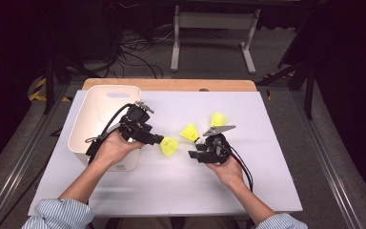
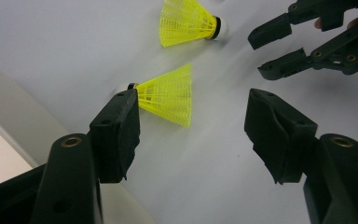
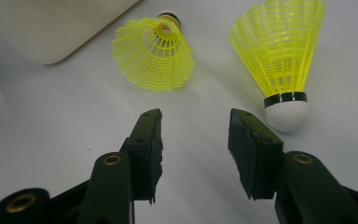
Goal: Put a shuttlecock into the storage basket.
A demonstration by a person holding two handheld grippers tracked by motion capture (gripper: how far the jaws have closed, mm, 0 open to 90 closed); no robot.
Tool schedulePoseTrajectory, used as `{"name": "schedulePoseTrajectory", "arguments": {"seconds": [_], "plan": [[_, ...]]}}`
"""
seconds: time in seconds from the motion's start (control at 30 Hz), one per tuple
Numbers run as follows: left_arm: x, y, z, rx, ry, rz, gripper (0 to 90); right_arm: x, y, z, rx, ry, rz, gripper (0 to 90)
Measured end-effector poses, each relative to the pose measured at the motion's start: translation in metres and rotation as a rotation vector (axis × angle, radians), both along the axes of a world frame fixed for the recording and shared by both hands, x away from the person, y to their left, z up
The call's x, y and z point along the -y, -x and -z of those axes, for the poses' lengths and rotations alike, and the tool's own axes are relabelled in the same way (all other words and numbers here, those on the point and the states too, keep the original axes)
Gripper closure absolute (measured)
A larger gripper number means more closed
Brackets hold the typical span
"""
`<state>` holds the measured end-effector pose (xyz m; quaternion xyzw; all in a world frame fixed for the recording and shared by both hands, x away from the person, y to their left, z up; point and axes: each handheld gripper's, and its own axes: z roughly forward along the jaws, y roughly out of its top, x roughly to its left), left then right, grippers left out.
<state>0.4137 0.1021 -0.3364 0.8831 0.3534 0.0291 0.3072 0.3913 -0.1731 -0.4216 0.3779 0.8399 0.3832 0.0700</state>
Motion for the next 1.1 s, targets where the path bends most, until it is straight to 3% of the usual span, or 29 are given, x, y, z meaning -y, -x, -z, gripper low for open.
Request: {"name": "schedulePoseTrajectory", "arguments": {"seconds": [0.73, 1.1], "plan": [[0.0, 0.0, 0.0, -0.002, 0.0, 0.006, 36.8, -0.031, -0.028, 0.004, -0.034, 0.056, -0.021, 61.7], [0.0, -0.001, 0.001, -0.013, -0.003, 0.005, 36.6, -0.049, -0.038, 0.001, -0.016, 0.113, -0.03, 62.8]]}}
